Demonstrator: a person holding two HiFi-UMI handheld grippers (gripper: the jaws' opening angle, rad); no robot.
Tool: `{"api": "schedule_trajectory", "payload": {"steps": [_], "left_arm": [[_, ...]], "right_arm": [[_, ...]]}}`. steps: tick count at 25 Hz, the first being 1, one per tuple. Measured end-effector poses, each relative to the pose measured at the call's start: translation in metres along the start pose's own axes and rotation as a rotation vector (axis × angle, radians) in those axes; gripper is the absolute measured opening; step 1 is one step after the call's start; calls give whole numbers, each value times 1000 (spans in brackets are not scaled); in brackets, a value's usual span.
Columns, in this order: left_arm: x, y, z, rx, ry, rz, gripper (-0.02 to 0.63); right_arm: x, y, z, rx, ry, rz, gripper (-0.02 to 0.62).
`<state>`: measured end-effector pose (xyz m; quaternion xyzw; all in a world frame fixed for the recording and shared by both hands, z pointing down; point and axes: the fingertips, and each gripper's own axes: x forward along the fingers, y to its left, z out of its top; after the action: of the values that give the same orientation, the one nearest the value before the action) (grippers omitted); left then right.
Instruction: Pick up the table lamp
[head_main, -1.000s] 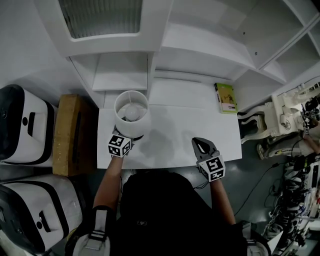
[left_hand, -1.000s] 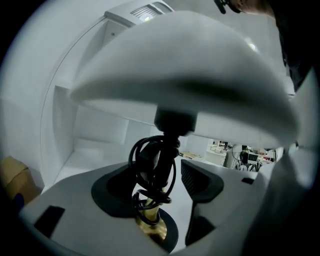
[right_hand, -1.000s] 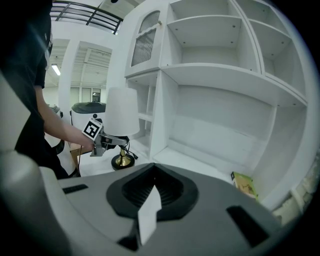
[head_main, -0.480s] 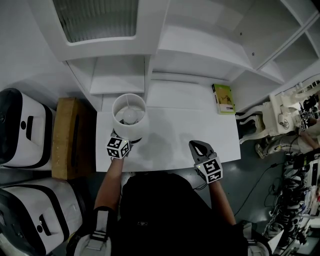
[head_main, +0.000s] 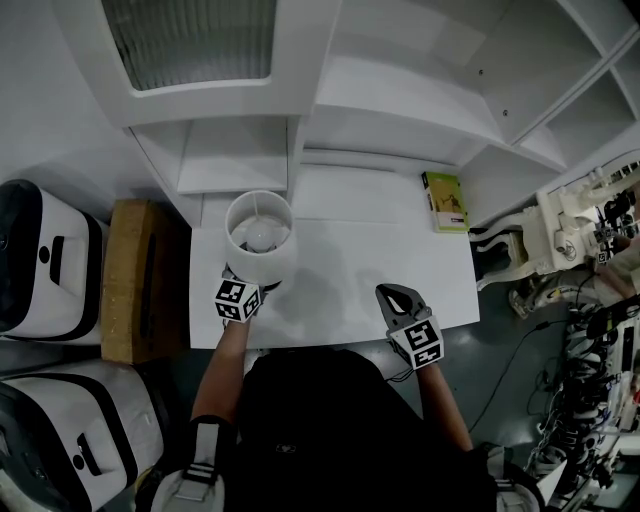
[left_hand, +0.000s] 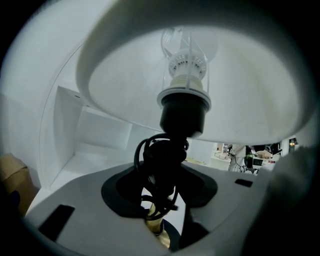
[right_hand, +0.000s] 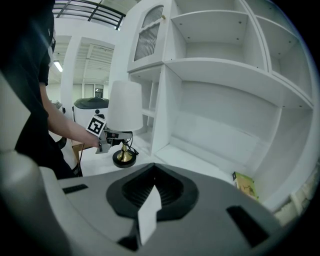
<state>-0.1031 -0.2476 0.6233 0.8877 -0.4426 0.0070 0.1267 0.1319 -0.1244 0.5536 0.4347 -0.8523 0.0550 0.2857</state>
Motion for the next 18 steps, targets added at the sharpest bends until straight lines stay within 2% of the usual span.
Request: {"api": "schedule_trajectory", "payload": {"steps": [7, 11, 18], "left_arm": [[1, -5, 4, 7, -4, -10, 167], [-2, -4, 12, -13, -21, -2, 166], [-9, -11, 31, 3, -25, -17, 166]], "right_arm": [[8, -1, 4, -1, -6, 13, 8], [11, 1, 6, -1, -14, 18, 8], [13, 4, 14, 1, -36, 27, 8]]}}
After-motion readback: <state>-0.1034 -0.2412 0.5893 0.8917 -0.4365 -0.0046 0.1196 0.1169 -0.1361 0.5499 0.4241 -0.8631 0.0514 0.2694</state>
